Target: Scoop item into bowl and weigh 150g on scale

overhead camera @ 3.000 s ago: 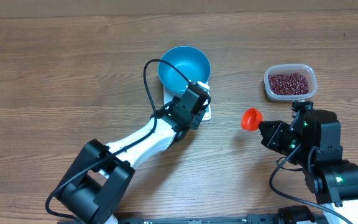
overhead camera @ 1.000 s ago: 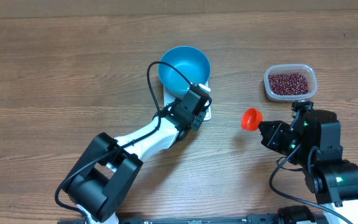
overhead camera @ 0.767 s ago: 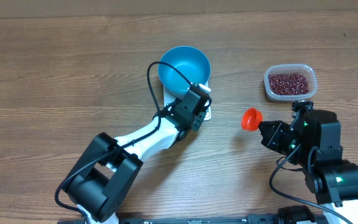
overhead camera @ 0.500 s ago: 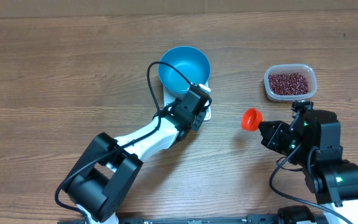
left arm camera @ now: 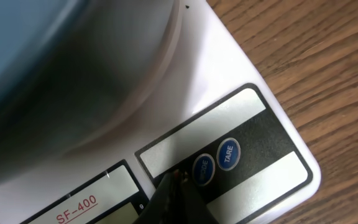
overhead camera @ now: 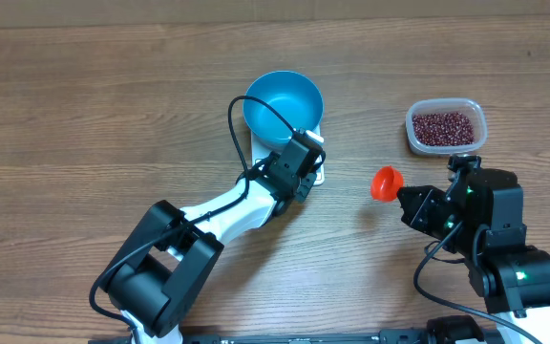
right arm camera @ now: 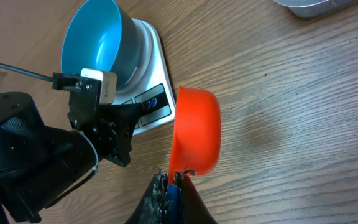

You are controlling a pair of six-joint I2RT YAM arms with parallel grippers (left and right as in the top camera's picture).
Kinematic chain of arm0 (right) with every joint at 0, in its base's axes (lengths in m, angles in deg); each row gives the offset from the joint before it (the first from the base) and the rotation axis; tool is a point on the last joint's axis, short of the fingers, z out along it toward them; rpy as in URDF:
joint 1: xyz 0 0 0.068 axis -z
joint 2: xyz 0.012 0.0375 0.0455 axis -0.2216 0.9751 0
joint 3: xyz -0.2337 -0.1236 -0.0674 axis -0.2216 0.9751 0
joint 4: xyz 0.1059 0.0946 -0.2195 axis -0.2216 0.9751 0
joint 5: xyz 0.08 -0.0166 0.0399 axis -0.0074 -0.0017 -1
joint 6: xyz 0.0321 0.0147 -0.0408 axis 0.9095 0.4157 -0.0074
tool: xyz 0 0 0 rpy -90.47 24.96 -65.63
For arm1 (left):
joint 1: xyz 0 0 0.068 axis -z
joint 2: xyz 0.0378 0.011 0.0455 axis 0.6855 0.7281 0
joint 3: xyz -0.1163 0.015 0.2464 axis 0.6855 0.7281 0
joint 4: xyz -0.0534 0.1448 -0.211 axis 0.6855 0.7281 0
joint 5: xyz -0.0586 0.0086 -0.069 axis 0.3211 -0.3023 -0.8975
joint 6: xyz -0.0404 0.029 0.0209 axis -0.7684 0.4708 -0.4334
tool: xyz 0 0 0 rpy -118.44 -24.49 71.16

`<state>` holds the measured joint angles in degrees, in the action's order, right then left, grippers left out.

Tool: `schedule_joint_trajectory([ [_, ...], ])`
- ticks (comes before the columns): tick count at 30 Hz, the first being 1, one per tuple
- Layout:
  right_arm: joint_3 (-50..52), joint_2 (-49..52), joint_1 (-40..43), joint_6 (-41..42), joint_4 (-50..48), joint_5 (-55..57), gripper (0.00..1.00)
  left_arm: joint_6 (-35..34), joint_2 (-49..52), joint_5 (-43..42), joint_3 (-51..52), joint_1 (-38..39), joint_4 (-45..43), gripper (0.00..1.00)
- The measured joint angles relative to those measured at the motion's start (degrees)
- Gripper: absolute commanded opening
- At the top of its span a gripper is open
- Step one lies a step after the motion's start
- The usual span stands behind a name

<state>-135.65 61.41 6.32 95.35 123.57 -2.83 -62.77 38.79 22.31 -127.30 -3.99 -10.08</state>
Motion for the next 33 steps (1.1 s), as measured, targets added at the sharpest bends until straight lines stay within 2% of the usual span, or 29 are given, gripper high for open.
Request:
schedule_joint_trajectory([
  [33, 0.0, 0.0, 0.0, 0.0, 0.0, 0.0, 0.04, 1.1, 0.5, 0.1, 0.0, 0.0, -1.5, 0.04],
])
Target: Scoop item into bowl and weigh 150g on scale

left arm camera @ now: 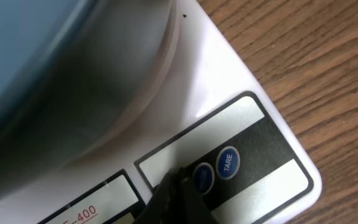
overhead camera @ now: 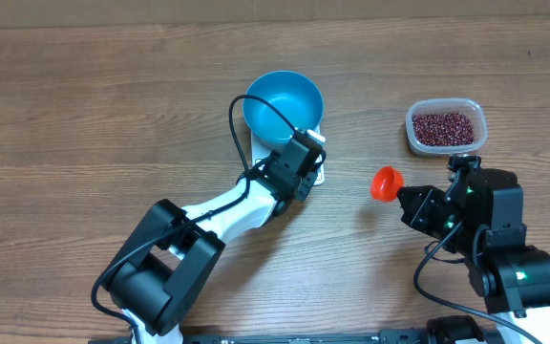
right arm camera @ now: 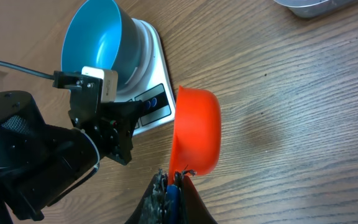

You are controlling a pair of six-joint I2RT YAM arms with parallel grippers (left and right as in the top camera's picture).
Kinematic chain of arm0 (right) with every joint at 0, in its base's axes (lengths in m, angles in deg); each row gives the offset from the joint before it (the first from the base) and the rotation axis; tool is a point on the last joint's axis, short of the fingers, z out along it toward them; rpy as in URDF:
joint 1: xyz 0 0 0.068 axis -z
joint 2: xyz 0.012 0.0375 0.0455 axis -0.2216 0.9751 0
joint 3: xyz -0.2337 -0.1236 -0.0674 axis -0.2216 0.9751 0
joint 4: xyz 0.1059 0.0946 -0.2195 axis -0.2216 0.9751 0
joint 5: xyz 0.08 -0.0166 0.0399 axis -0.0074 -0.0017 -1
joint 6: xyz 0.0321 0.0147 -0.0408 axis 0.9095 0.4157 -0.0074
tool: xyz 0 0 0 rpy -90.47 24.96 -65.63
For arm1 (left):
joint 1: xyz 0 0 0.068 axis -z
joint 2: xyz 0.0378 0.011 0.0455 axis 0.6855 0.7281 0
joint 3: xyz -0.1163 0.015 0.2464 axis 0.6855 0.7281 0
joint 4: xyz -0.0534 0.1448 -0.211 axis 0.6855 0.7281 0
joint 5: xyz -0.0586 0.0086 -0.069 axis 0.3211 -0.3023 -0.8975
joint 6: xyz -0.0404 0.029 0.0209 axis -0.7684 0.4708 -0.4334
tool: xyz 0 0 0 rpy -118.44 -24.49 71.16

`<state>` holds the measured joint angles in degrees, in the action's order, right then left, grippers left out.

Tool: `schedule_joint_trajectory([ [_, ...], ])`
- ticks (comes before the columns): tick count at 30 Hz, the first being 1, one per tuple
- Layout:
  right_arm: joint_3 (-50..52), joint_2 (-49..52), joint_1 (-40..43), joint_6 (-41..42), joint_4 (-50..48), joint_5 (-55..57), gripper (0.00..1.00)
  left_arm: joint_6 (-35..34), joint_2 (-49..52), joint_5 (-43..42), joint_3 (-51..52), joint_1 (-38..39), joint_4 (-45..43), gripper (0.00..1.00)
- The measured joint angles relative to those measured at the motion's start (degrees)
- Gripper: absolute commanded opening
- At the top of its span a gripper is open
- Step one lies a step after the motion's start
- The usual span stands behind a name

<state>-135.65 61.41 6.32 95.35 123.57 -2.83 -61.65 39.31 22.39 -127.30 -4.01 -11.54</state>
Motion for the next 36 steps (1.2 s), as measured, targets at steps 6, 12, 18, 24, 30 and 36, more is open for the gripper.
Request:
schedule_joint_trajectory([
  [6, 0.0, 0.0, 0.0, 0.0, 0.0, 0.0, 0.04, 0.0, 0.1, 0.0, 0.0, 0.0, -0.3, 0.04],
  [12, 0.0, 0.0, 0.0, 0.0, 0.0, 0.0, 0.04, 0.0, 0.1, 0.0, 0.0, 0.0, -0.3, 0.04],
  [18, 0.0, 0.0, 0.0, 0.0, 0.0, 0.0, 0.04, 0.0, 0.1, 0.7, 0.0, 0.1, -0.2, 0.04],
  [24, 0.0, 0.0, 0.0, 0.0, 0.0, 0.0, 0.04, 0.0, 0.1, 1.3, 0.0, 0.1, 0.0, 0.04],
  [30, 0.0, 0.0, 0.0, 0.0, 0.0, 0.0, 0.04, 0.0, 0.1, 1.9, 0.0, 0.1, 0.0, 0.04],
  [36, 0.0, 0.0, 0.0, 0.0, 0.0, 0.0, 0.04, 0.1, 0.2, 2.1, 0.0, 0.1, 0.0, 0.04],
])
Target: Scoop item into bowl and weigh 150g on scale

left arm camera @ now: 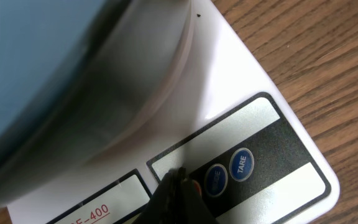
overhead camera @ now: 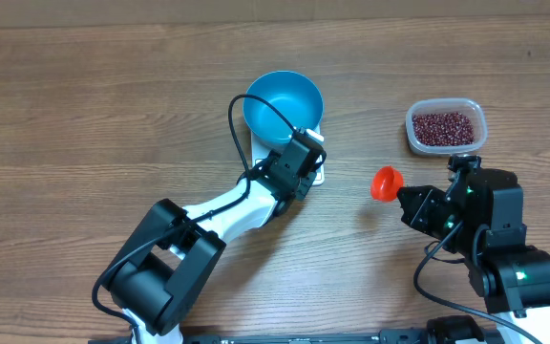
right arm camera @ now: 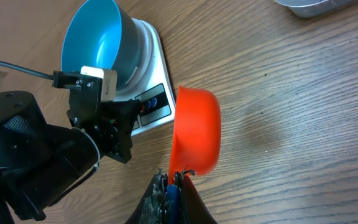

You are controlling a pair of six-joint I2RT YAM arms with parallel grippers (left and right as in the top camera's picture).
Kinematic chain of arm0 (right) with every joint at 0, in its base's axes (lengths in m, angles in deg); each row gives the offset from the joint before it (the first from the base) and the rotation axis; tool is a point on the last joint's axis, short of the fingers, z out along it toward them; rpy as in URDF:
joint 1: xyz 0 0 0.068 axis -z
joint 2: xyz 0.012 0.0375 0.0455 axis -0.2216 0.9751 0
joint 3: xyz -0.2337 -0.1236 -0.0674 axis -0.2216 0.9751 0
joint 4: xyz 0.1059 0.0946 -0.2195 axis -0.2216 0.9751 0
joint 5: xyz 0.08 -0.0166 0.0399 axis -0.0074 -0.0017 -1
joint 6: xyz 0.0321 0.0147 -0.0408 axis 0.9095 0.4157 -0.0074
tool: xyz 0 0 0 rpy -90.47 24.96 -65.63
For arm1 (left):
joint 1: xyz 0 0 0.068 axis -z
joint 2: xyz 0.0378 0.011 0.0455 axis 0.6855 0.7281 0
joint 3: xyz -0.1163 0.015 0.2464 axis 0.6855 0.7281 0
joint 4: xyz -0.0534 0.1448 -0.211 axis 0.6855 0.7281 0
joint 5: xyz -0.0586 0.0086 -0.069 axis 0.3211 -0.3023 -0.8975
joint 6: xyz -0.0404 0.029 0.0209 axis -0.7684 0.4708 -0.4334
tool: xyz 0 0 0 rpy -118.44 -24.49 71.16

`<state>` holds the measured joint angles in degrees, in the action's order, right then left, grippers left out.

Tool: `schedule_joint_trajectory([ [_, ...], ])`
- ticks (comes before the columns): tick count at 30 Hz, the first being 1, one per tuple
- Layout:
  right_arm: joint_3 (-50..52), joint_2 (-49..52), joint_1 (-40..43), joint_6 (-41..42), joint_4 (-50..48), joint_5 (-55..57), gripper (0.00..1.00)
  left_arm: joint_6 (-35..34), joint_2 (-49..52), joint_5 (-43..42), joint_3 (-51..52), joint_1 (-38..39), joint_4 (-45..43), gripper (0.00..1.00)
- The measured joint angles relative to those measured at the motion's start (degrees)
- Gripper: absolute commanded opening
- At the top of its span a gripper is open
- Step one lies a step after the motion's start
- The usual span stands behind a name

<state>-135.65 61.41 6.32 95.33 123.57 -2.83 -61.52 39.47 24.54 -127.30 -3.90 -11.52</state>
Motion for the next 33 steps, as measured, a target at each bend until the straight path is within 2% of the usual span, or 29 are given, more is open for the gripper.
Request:
schedule_joint_trajectory([
  [33, 0.0, 0.0, 0.0, 0.0, 0.0, 0.0, 0.04, 1.4, 0.0, -2.6, -0.2, 0.0, 0.6, 0.04],
])
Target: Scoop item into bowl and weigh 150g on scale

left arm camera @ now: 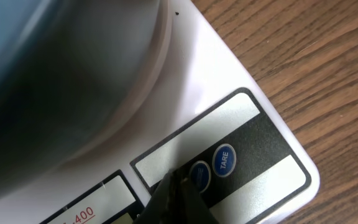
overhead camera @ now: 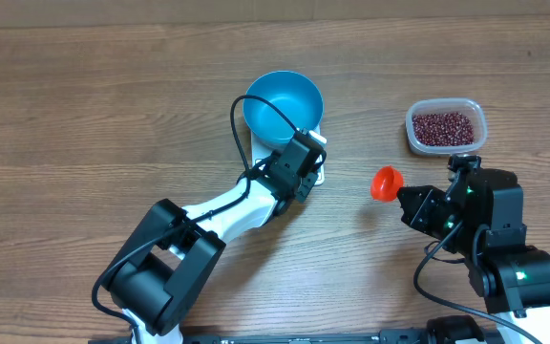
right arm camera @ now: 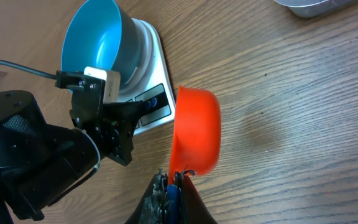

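A blue bowl (overhead camera: 283, 108) stands on the white scale (left arm camera: 253, 106). The left wrist view shows the scale's panel with two round blue buttons, the right one marked TARE (left arm camera: 224, 159). My left gripper (left arm camera: 176, 182) is shut, and its tip touches the left edge of the other button (left arm camera: 200, 174). The display is mostly hidden under the fingers. My right gripper (right arm camera: 171, 176) is shut on the blue handle of an orange scoop (right arm camera: 196, 130), held above the table to the right of the scale. The scoop (overhead camera: 386, 182) points away from a tub of red beans (overhead camera: 445, 127).
The left arm (right arm camera: 36, 149) lies along the table from the lower left up to the scale. The bean tub's corner (right arm camera: 303, 5) shows at the top edge of the right wrist view. Bare wooden table (overhead camera: 113, 105) surrounds everything.
My left gripper's tip was left of the buttons and now touches the edge of the left blue button. The right gripper and scoop have not moved.
First my shut left gripper's tip stood beside the left blue button. It then lay over that button, then drew off to the left, and now it is back at the button's edge. The right gripper held the orange scoop still throughout.
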You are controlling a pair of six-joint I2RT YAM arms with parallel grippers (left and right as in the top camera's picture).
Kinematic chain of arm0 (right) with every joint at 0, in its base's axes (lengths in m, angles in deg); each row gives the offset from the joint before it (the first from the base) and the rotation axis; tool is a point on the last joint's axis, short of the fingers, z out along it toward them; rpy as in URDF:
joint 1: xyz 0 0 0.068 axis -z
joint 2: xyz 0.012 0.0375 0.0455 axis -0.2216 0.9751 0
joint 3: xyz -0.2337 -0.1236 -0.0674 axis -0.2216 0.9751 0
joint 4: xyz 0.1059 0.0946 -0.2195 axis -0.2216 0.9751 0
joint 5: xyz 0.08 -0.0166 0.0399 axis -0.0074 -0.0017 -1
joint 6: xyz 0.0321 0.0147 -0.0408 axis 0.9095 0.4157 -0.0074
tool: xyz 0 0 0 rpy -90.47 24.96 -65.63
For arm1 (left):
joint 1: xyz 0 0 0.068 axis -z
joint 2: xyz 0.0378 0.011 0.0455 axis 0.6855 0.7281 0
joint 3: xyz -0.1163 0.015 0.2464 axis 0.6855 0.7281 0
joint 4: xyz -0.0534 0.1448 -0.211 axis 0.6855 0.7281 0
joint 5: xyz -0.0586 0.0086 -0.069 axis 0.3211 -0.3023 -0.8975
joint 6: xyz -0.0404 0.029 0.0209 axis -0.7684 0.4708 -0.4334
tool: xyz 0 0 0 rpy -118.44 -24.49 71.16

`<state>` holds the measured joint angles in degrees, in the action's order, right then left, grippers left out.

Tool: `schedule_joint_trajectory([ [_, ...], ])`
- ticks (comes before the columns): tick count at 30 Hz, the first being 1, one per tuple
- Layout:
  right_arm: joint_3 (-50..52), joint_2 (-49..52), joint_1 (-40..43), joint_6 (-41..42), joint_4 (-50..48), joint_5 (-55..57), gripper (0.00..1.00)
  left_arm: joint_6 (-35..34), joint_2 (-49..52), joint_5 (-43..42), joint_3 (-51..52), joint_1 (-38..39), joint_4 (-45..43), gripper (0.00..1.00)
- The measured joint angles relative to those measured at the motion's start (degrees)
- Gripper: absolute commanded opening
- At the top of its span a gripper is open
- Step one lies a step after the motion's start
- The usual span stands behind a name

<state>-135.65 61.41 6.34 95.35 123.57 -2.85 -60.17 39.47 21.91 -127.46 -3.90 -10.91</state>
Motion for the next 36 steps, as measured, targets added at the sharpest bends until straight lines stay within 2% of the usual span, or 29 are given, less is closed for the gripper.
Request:
schedule_joint_trajectory([
  [18, 0.0, 0.0, 0.0, 0.0, 0.0, 0.0, 0.04, 0.2, -0.1, 2.5, -0.6, 0.0, 2.2, 0.04],
  [23, 0.0, 0.0, 0.0, 0.0, 0.0, 0.0, 0.04, 0.2, -1.8, 2.6, -0.6, 0.0, 6.3, 0.04],
  [36, 0.0, 0.0, 0.0, 0.0, -0.9, 0.0, 0.04, -0.3, -18.0, -3.7, -0.5, 0.0, 20.1, 0.04],
])
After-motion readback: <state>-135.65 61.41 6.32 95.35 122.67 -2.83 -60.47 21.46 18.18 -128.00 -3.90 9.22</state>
